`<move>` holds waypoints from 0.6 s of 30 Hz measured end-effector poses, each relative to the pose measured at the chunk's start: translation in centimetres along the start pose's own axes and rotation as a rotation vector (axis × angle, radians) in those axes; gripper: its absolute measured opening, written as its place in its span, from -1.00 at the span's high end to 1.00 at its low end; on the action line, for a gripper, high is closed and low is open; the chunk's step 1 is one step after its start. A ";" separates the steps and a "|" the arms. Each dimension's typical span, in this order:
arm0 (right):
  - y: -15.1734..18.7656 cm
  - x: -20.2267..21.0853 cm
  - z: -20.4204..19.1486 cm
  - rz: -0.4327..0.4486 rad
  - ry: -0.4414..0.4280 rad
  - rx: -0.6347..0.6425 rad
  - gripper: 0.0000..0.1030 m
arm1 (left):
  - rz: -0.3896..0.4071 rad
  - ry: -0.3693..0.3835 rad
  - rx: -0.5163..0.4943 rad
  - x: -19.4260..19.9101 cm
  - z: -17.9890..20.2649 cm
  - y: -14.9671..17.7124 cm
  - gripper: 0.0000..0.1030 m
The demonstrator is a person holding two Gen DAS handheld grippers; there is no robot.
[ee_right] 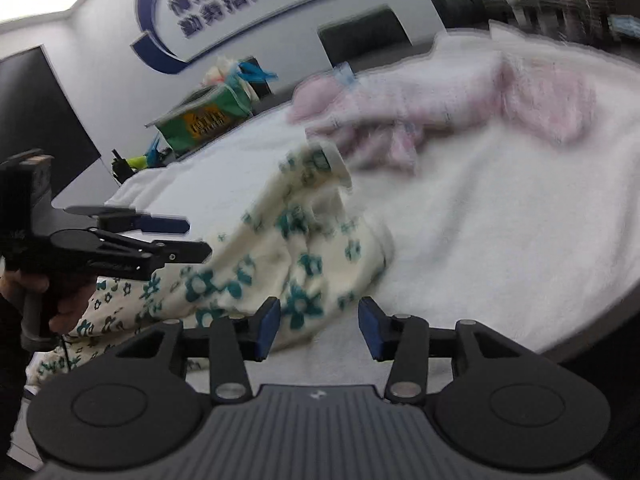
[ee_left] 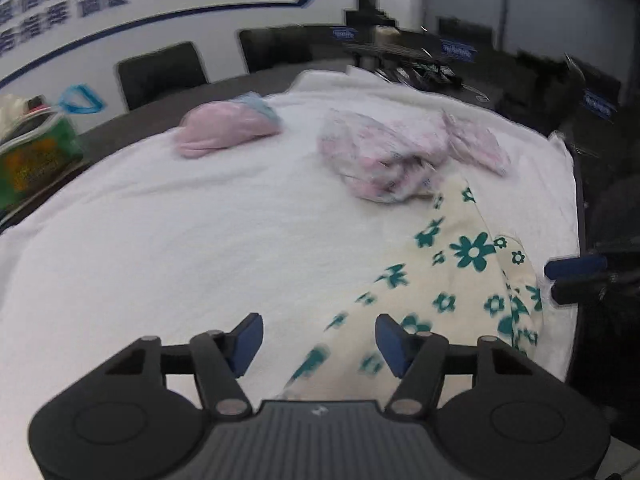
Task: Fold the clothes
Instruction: 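Lift and fold the garment strip with both grippers toward the pink clothes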
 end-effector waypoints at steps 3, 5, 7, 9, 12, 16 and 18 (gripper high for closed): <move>-1.8 0.1 -1.2 0.025 -0.108 0.020 0.04 | 0.102 -0.089 0.078 5.5 -2.2 2.2 -0.21; -2.6 -1.4 -1.7 -0.022 -0.161 -0.003 0.04 | 0.159 -0.118 0.149 8.8 -3.6 4.5 -0.25; -3.0 -2.8 -2.1 -0.055 -0.207 -0.021 0.04 | 0.190 -0.134 0.226 11.6 -5.0 6.9 -0.29; -3.5 -3.8 -2.5 -0.070 -0.233 -0.037 0.04 | 0.194 -0.132 0.362 14.0 -6.8 9.8 -0.29; -4.2 -4.3 -3.3 -0.100 -0.251 -0.051 0.04 | 0.193 0.015 0.620 15.9 -8.9 13.3 -0.27; -3.9 -4.0 -3.9 -0.163 -0.311 -0.119 0.04 | 0.205 0.180 0.751 15.5 -9.0 14.3 -0.26; -3.3 -4.2 -3.8 -0.202 -0.327 -0.179 0.04 | 0.192 0.207 0.799 14.7 -9.5 14.2 -0.26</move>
Point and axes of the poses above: each gripper's, at about its wrist camera, not at the fingertips, and x roughly against the way its jaws point, z to its right, y to its underside, the point moved 5 cm from there along -x, roughly the way its jaws point, and after that the axes turned 10 degrees about x, right-handed, at the moved point
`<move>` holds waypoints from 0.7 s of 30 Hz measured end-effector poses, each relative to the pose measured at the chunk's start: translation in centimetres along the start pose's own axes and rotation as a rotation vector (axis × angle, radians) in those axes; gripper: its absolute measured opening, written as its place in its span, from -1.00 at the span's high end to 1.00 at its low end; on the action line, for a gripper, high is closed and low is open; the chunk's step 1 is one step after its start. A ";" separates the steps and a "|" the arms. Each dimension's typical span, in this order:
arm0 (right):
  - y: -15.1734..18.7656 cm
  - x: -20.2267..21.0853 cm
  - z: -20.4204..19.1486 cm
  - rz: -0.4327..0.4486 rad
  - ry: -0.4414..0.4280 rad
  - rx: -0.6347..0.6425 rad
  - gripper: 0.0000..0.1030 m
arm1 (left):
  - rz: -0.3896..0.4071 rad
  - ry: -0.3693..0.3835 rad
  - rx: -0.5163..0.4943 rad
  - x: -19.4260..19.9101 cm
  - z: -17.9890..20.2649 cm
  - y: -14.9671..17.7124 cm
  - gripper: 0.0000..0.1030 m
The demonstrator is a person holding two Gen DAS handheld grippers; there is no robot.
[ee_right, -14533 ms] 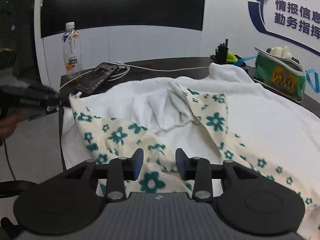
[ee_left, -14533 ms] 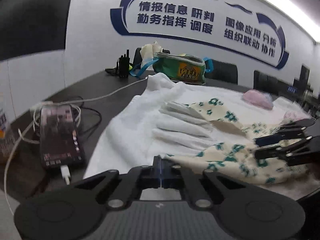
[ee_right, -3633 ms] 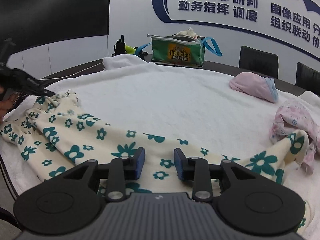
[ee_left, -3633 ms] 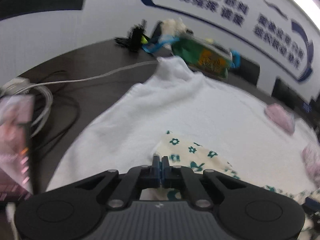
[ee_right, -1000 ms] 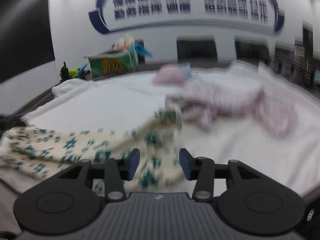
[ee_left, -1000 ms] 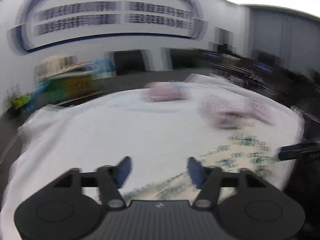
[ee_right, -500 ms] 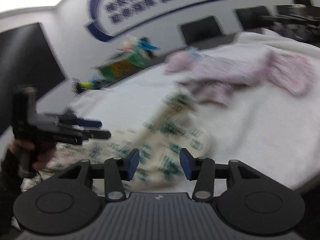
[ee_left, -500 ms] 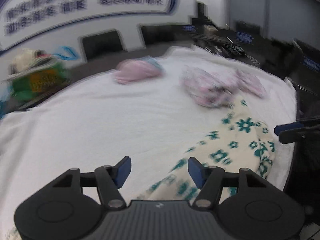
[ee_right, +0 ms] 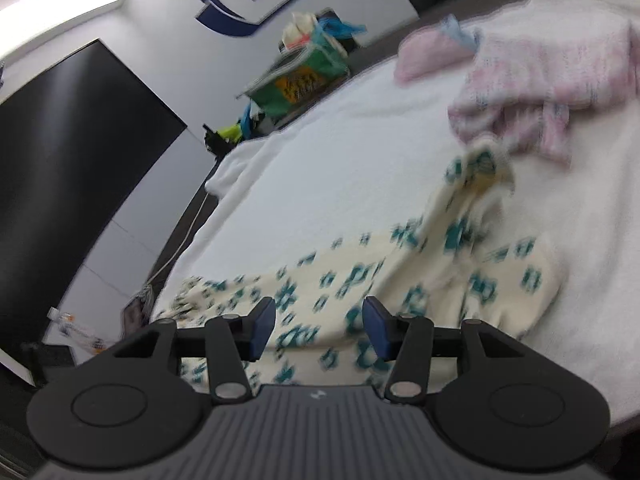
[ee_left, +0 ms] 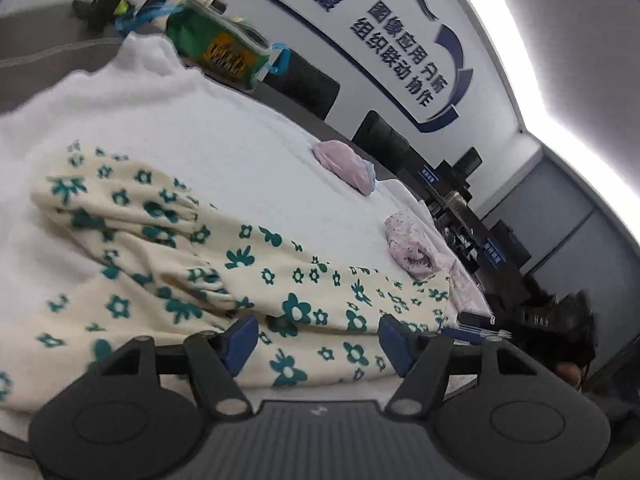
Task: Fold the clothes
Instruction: 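Lift and fold the garment strip with both grippers toward the pink clothes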
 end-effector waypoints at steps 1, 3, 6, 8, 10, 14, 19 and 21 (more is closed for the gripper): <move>0.3 -0.1 0.2 -0.016 -0.010 -0.032 0.04 | -0.010 -0.002 0.029 -0.5 -0.3 -0.3 -0.25; 0.8 -0.4 0.4 -0.047 -0.029 -0.095 0.04 | -0.021 -0.008 0.088 -1.2 -1.1 -0.7 -0.23; 1.5 -0.8 1.2 -0.079 -0.040 -0.193 0.04 | -0.011 0.004 0.175 -2.0 -2.4 -1.3 -0.25; 1.6 -1.4 2.4 -0.047 -0.047 -0.283 0.04 | 0.013 0.023 0.231 -2.4 -3.2 -1.9 -0.27; 1.6 -2.2 3.7 -0.015 -0.037 -0.364 0.04 | 0.030 0.028 0.281 -2.7 -3.8 -2.4 -0.27; 1.6 -3.6 5.3 0.038 -0.029 -0.459 0.09 | 0.061 0.001 0.333 -3.1 -4.4 -3.1 -0.14; 0.7 -3.8 4.4 0.113 0.005 -0.349 0.89 | 0.112 -0.042 0.303 -3.1 -4.0 -3.8 0.68; -0.1 -3.4 3.6 0.154 -0.001 -0.295 0.90 | 0.133 -0.045 0.295 -2.9 -3.9 -3.9 0.77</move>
Point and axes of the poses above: each gripper's, at about its wrist camera, not at the fingertips, and x roughly against the way its jaws point, z to its right, y to its underside, the point moved 5 cm from there along -x, roughly the way its jaws point, and after that the axes turned 10 degrees about x, right-handed, at the moved point
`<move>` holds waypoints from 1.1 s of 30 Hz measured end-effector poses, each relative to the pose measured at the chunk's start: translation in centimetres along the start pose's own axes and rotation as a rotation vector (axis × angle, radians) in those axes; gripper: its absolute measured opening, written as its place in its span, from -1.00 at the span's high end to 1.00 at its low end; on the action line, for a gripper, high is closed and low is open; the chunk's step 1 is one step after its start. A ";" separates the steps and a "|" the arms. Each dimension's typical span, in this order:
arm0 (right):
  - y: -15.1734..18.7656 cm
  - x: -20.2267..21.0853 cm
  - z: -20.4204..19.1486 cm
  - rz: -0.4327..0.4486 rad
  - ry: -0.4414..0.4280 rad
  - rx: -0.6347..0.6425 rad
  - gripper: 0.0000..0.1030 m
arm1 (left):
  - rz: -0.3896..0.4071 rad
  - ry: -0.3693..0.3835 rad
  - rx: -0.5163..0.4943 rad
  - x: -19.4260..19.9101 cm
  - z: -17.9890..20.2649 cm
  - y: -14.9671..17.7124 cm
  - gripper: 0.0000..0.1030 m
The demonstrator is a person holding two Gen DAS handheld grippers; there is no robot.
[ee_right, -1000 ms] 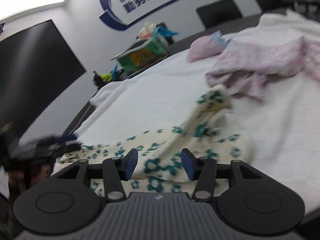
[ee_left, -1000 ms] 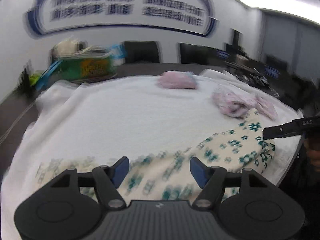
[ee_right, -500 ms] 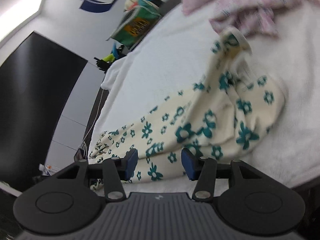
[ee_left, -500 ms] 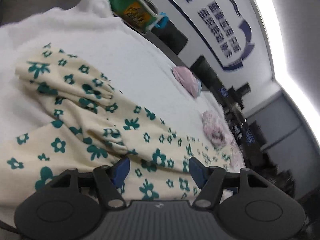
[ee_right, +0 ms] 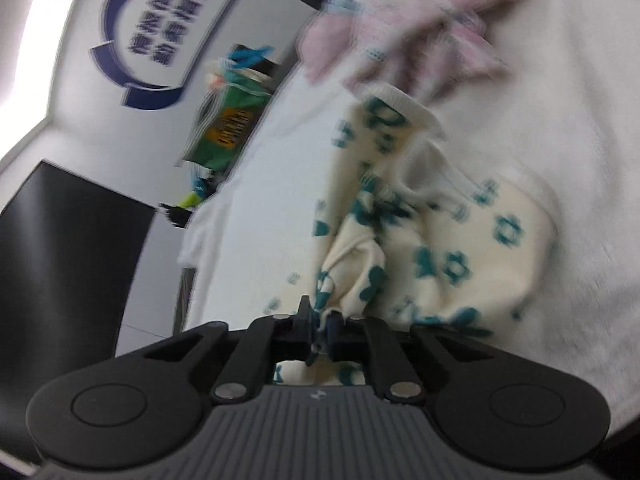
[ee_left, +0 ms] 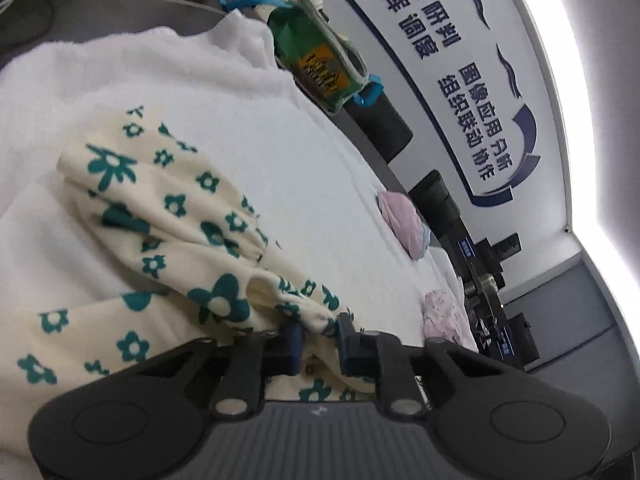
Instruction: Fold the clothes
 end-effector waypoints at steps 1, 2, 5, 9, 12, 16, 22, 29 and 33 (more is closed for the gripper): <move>-0.5 0.1 -0.5 0.021 -0.009 0.025 0.90 | 0.006 0.005 0.005 -0.2 -0.1 -0.1 0.79; -0.9 0.2 -0.9 0.039 -0.018 0.046 0.90 | 0.012 0.010 0.009 -0.4 -0.1 -0.2 0.82; -2.5 -0.2 -1.8 0.092 -0.041 0.114 0.91 | 0.050 0.046 0.019 -0.8 -0.3 -0.8 0.85; -4.4 -1.4 -2.8 0.125 -0.030 0.201 0.92 | 0.135 0.086 -0.042 -0.3 1.0 -1.0 0.87; -4.2 0.5 -5.1 0.212 -0.069 0.391 0.92 | 0.162 0.033 -0.127 -0.1 1.5 0.2 0.87; -3.0 0.2 -0.6 0.100 0.080 0.343 0.92 | 0.113 -0.001 -0.122 -0.3 0.5 2.0 0.82; -1.0 1.2 0.5 0.075 0.091 0.336 0.63 | 0.097 -0.028 -0.215 0.2 2.4 3.4 0.27; 0.3 1.7 -2.4 -0.147 -0.072 0.280 0.20 | 0.093 -0.062 -0.212 -0.1 2.2 3.7 0.15; 1.6 -1.4 -2.2 -0.206 -0.110 0.159 0.19 | 0.105 -0.091 -0.227 -0.5 1.8 3.8 0.45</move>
Point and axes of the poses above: each gripper's, at about its wrist camera, not at the fingertips, and x roughly against the way its jaws point, z to its right, y to its underside, the point moved 5 cm from there along -x, roughly the way its jaws point, and after that the axes turned 10 degrees about x, right-handed, at the moved point
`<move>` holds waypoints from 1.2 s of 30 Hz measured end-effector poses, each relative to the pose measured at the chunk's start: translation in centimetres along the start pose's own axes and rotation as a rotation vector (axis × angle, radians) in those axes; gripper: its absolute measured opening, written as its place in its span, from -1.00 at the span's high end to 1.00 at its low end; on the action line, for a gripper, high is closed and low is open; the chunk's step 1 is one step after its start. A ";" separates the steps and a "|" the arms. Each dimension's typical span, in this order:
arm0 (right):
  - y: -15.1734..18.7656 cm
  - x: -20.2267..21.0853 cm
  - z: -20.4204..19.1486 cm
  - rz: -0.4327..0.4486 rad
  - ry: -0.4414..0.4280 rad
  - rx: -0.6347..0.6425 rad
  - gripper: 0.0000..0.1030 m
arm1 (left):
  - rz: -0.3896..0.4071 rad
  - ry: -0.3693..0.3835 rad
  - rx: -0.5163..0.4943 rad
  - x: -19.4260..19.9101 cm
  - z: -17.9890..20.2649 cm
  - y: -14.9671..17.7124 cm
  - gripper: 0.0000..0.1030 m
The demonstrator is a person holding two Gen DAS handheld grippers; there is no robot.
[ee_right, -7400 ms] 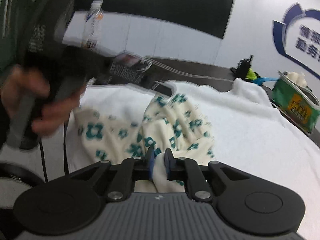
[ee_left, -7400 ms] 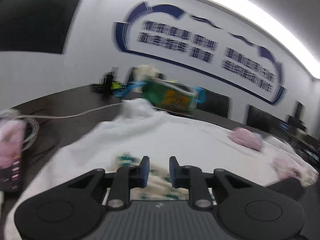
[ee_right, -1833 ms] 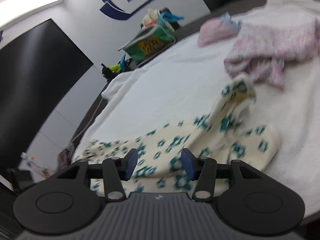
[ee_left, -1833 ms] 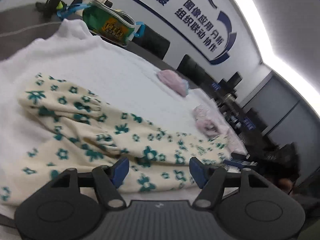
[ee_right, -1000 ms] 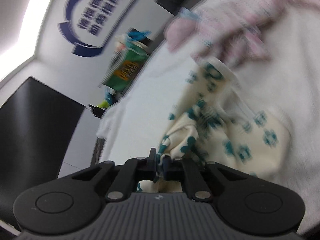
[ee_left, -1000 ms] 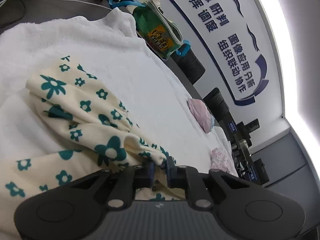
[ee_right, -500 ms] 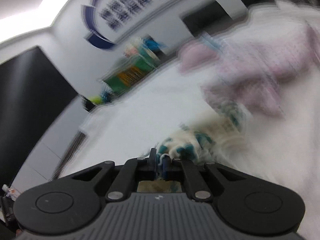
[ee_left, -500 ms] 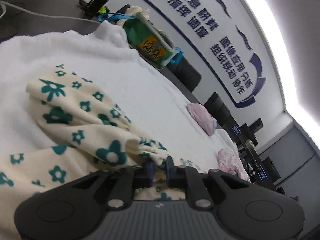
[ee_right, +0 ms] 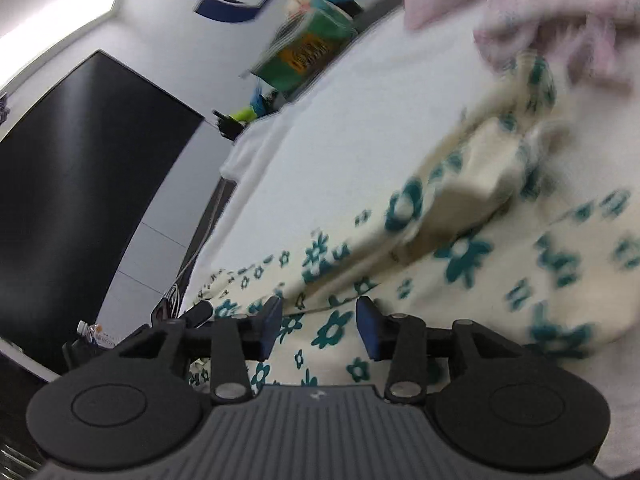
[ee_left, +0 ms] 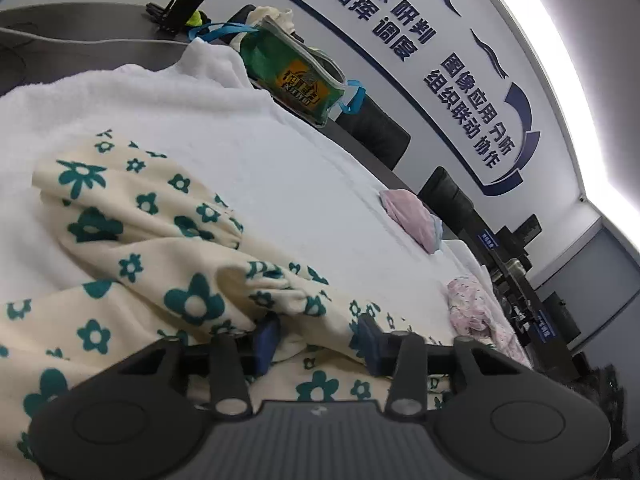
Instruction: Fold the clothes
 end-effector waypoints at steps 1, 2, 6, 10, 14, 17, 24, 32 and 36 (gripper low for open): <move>-0.2 -0.7 0.5 0.009 -0.008 -0.042 0.17 | 0.003 -0.007 -0.004 -0.1 -0.1 0.1 0.51; -0.5 -1.2 1.0 0.025 -0.009 -0.089 0.15 | 0.005 -0.015 -0.008 -0.2 -0.1 0.1 0.62; -1.9 -2.0 1.4 0.107 0.010 -0.177 0.09 | 0.008 -0.026 -0.015 -0.4 -0.4 0.3 0.82; -1.7 -2.3 1.0 0.159 0.058 -0.110 0.85 | 0.021 -0.040 -0.040 -0.4 -0.4 0.6 0.85; -1.2 -1.8 0.4 0.197 0.075 -0.023 0.89 | 0.011 -0.035 -0.038 -0.5 -0.7 0.8 0.84; -0.7 -1.2 1.0 0.216 0.102 0.016 0.89 | 0.008 -0.028 -0.038 -0.5 -0.9 0.7 0.84; -0.4 -0.5 1.1 0.244 0.143 0.079 0.88 | 0.003 0.016 -0.084 1.2 -0.4 1.1 0.75; 0.1 -0.9 1.1 0.227 0.175 0.120 0.88 | 0.078 0.085 -0.428 1.0 7.6 2.3 0.50; 0.3 -0.7 1.4 0.238 0.178 0.117 0.85 | 0.025 -0.106 -0.503 -3.5 7.1 3.0 0.50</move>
Point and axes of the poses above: each gripper's, at about its wrist camera, not at the fingertips, and x roughly against the way its jaws point, z to its right, y to its underside, the point moved 5 cm from there along -x, roughly the way its jaws point, and after that the axes turned 10 degrees about x, right-handed, at the moved point
